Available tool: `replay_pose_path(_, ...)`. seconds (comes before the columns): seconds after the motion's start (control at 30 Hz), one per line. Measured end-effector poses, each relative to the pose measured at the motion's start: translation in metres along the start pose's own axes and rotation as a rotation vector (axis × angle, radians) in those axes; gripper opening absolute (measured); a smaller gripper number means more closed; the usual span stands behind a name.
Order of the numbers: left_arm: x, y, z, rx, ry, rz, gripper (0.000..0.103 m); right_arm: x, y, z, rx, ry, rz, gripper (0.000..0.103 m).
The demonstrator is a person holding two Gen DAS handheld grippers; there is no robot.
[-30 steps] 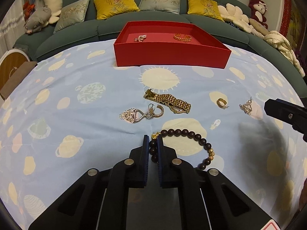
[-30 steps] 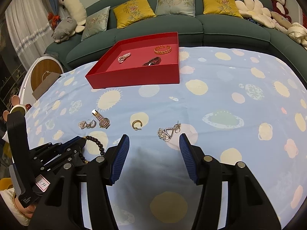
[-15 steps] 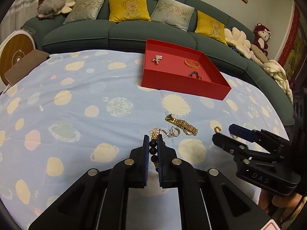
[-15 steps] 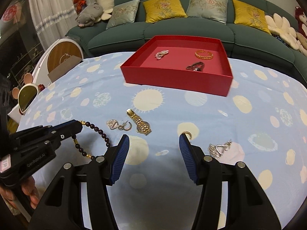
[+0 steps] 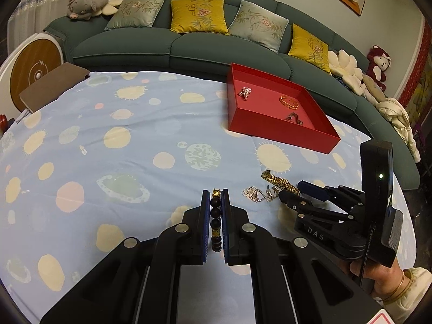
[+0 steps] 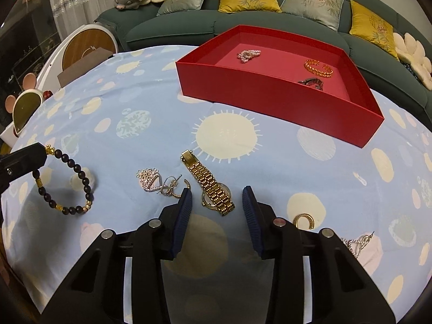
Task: Organize jewelry
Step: 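Close the right tool on the gold watch while the left tool holds the beaded bracelet, then carry the gold watch with the right tool while the left tool carries the bracelet to the red box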
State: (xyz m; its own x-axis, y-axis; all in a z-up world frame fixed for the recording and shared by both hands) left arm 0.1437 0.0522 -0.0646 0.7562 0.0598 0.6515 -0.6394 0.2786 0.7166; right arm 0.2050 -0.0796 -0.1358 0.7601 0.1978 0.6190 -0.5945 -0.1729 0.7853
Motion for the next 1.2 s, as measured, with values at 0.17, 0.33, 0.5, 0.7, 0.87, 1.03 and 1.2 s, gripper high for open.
replay_pose_path(0.17,0.0,-0.001,0.0,0.0,-0.005,-0.002,0.005,0.002,0.0,-0.002,-0.004,0.014,0.008,0.023)
replay_pose_path(0.33,0.001,-0.001,0.001,0.0,-0.006,0.001,0.005,0.001,0.002,-0.001,0.0,0.009,0.005,0.022)
replay_pose_path(0.5,0.004,0.002,0.004,-0.006,-0.006,0.011,0.005,0.002,0.012,0.0,0.013,-0.007,0.017,0.022)
replay_pose_path(0.7,0.01,0.005,0.007,-0.013,-0.005,0.026,0.005,0.011,0.033,0.003,0.027,-0.024,0.064,0.022)
replay_pose_path(0.87,0.021,0.011,0.016,-0.025,-0.015,0.05,0.005,0.022,0.054,0.011,0.036,-0.046,0.109,0.0)
replay_pose_path(1.03,0.036,0.018,0.022,-0.03,-0.009,0.087,0.005,0.034,0.075,0.029,0.03,-0.079,0.154,0.0)
replay_pose_path(1.2,0.038,0.019,0.026,-0.03,-0.012,0.095,0.005,0.031,0.082,0.039,0.022,-0.094,0.16,0.0)
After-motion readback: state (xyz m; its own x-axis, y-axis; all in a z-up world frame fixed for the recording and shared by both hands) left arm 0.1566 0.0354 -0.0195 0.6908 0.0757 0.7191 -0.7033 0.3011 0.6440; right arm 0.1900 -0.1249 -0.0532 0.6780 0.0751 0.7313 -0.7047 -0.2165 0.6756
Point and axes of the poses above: each gripper's, at about its wrist camera, not at the fingertips, and y roughly against the way its jaws point, z to its right, x to its top, the point moved 8 cm from there along -y, roughly the way its jaws point, and after that the axes turned 3 degrees about -x, right-handed, at the moved point
